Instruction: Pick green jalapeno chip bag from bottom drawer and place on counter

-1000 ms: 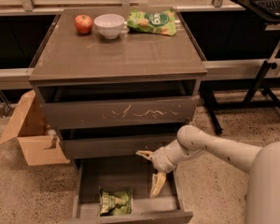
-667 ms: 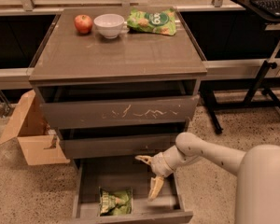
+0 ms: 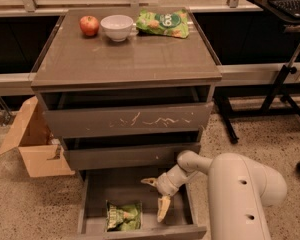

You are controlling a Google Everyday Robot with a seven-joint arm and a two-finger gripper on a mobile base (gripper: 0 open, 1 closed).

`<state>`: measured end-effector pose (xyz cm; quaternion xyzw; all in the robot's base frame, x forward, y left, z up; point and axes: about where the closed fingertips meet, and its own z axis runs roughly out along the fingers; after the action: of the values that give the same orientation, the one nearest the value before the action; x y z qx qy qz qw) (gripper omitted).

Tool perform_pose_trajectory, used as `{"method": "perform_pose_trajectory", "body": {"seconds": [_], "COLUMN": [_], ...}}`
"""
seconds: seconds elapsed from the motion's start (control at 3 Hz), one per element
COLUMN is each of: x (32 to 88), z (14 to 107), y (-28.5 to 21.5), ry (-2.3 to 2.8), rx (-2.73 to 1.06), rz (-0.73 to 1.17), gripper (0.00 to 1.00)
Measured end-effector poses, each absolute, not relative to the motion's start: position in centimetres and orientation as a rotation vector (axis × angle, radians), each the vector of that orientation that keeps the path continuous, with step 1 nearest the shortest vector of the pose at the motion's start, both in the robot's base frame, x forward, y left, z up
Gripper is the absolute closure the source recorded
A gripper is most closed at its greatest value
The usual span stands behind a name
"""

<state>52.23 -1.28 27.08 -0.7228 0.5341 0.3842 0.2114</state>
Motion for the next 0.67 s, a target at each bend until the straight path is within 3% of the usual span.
{"method": "perform_pose_trajectory", "body": {"seconds": [0.67], "x": [53.5], "z": [23.9], "y": [1.9], "ry": [1.472], "rx": [-2.036], "rz": [1.038], "gripper": [0.0]}}
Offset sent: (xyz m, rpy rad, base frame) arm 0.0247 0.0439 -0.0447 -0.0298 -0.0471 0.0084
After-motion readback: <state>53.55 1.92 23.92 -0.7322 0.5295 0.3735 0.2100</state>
